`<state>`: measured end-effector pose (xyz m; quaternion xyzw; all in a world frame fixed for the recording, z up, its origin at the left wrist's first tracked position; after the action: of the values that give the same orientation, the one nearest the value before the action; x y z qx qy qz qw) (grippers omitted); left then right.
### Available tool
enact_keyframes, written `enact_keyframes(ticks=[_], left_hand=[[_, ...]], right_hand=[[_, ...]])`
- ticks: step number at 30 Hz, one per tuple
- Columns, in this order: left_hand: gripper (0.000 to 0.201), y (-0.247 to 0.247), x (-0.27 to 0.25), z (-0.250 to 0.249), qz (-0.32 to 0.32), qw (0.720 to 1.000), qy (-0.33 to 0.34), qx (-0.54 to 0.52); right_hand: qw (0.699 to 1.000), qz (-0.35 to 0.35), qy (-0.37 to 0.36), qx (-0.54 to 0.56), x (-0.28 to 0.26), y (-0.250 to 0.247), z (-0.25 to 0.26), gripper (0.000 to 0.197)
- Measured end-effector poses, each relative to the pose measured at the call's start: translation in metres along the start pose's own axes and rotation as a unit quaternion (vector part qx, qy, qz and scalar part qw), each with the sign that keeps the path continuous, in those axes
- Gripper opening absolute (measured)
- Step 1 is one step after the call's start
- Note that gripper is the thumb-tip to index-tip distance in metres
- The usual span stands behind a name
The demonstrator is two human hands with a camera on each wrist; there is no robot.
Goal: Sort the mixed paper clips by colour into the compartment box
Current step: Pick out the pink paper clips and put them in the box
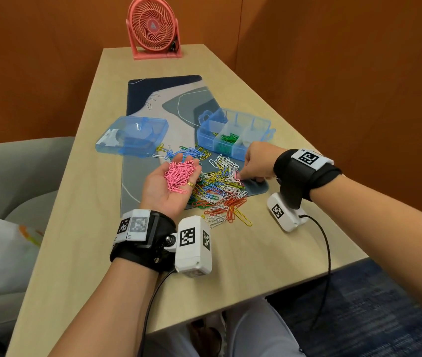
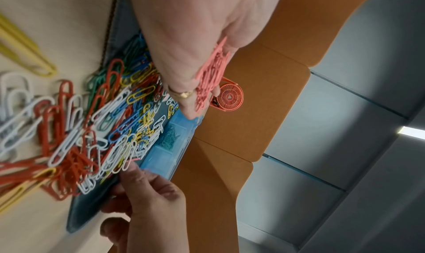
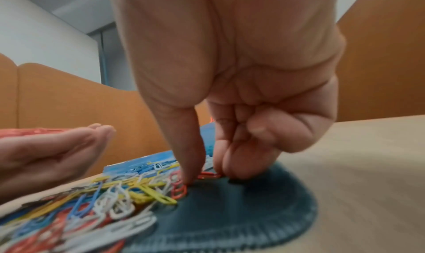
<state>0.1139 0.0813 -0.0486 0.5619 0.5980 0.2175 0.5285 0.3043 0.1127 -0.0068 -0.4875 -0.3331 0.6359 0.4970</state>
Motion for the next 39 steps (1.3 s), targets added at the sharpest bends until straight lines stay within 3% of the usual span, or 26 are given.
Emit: enact_keyframes(ticks=[3, 9, 19, 23, 28, 39], left_hand=[[0.037, 0.001, 0.001, 0.003, -0.002, 1.000, -0.002, 0.004], [0.037, 0.003, 0.000, 0.004, 0.001, 1.000, -0.002, 0.005], [0.034, -0.003, -0.004, -0.005, 0.005, 1.000, 0.014, -0.002], [0.035, -0.006, -0.006, -0.012, 0.003, 1.000, 0.021, -0.013], [0.037, -0.007, -0.007, -0.012, 0.002, 1.000, 0.019, -0.012], [0.033, -0.003, -0.008, -0.009, 0.009, 1.000, 0.014, -0.019]], right_hand=[[1.000, 0.008, 0.005, 0.022, 0.001, 0.004, 0.001, 0.026], [0.996, 0.038, 0.029, 0.081, 0.004, 0.002, 0.001, 0.020], [0.999, 0.030, 0.006, 0.029, 0.004, 0.005, 0.015, 0.018], [0.994, 0.055, 0.008, 0.096, 0.005, 0.002, 0.013, 0.007], [0.991, 0.067, 0.013, 0.111, 0.004, -0.007, 0.011, 0.009], [0.994, 0.061, -0.058, 0.073, 0.001, -0.013, 0.029, 0.016]])
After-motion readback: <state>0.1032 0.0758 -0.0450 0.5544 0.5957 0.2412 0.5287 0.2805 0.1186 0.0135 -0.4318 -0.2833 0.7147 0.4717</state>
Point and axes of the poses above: each hand's wrist, its own x-axis towards the middle knuckle, its own y-axis out of the palm, z = x × y, the point moved 3 cm from there along x, towards the middle knuckle, and after that the axes turned 2 degrees about x, right-handed, at the moved point
